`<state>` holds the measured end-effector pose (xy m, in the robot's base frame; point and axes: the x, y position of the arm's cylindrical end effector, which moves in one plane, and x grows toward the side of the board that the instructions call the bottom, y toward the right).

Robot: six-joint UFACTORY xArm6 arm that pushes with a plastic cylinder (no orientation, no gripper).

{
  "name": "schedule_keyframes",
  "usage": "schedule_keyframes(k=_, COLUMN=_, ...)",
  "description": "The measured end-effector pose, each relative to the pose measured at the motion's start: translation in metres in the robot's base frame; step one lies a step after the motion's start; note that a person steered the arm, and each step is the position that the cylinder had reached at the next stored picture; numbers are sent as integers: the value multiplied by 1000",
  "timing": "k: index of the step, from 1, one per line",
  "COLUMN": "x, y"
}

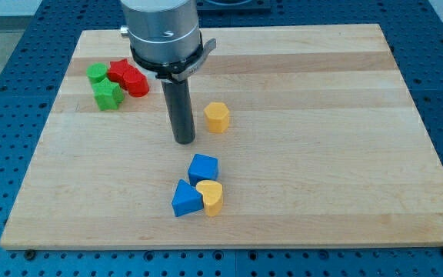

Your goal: Push the line of green circle red star and red circle down a bit

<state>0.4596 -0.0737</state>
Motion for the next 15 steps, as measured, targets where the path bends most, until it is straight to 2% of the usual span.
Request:
schedule_keyframes(k=2, x=-23, y=41)
schedule_keyframes(k=4, x=-26, y=32)
schedule_keyframes(k=7, x=-26, y=-124)
schedule_keyframes(k=8, x=-35, y=-176)
schedule_keyframes(k=9, x=-73, y=-203)
schedule_keyframes(k=10, x=-123, y=-207)
schedule_keyframes(k=14, x=-126, y=-196)
schedule_keyframes(k=15, x=-134, y=-171)
